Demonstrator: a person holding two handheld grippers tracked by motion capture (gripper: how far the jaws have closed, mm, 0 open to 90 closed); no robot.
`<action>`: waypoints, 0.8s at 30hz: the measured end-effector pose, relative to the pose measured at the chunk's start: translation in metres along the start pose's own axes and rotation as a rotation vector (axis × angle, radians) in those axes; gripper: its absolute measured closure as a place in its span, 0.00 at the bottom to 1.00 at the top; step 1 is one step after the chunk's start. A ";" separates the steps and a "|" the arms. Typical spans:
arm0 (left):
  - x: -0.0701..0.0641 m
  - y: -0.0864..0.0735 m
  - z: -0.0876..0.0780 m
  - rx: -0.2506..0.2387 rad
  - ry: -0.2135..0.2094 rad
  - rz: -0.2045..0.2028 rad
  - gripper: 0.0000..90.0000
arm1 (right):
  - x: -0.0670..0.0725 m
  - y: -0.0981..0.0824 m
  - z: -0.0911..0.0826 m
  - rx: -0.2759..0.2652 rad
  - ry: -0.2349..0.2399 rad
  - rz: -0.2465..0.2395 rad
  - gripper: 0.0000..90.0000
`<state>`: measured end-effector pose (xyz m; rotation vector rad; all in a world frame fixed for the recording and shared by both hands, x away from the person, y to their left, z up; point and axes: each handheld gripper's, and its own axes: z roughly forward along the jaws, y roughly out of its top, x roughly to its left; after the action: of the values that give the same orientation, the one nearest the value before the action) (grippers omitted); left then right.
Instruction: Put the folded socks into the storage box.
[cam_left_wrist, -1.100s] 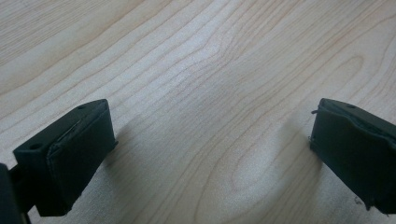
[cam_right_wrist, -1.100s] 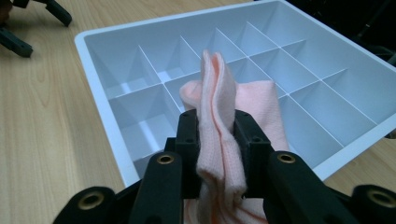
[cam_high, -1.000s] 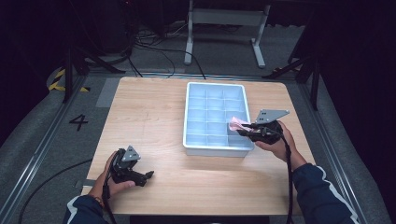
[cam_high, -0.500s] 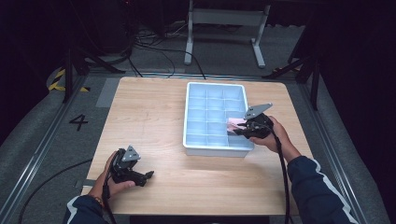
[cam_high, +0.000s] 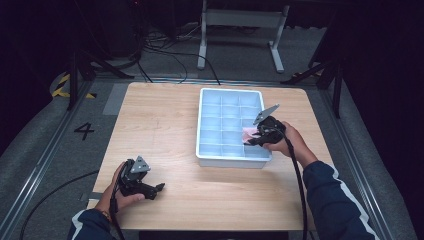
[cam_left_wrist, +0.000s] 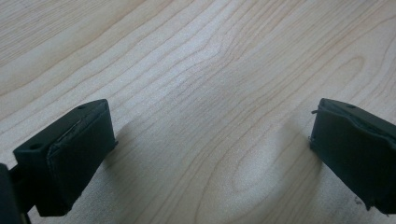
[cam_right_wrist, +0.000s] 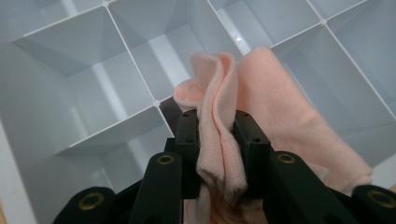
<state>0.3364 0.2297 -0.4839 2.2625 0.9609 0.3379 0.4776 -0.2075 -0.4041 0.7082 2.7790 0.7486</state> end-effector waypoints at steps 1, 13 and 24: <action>0.000 0.000 0.000 -0.001 0.000 0.000 0.00 | -0.001 0.001 0.001 0.013 0.001 0.005 0.83; 0.000 0.000 0.000 0.002 0.000 0.000 0.00 | -0.001 0.018 0.019 0.177 -0.029 -0.001 0.83; 0.000 0.000 0.000 0.000 0.000 0.000 0.00 | -0.003 0.023 0.032 0.246 -0.028 0.023 0.82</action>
<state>0.3364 0.2298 -0.4839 2.2627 0.9611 0.3378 0.4983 -0.1781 -0.4195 0.7870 2.8710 0.3996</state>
